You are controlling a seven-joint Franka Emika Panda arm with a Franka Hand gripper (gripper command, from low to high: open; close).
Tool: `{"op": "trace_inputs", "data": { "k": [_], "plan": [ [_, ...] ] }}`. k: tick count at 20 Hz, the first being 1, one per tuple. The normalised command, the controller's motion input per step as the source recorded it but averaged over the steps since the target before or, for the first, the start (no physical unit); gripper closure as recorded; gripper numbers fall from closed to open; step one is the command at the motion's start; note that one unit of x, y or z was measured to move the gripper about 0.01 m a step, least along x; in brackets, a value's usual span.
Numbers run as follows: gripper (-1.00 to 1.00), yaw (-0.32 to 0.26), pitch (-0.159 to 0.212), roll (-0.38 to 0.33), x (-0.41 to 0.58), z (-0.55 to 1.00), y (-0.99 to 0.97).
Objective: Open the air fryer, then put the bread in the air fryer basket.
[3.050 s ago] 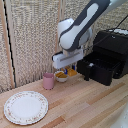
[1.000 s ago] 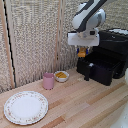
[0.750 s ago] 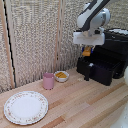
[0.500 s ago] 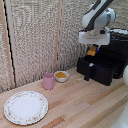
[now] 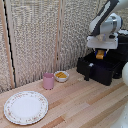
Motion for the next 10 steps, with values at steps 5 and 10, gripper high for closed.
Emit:
{"op": "trace_inputs", "data": {
  "k": [5,10],
  "plan": [
    [1.0,-0.125,-0.053,0.0,0.0,-0.31,-0.03],
    [1.0,-0.174,-0.095,0.0,0.007,-0.27,-0.02]
  ]
}}
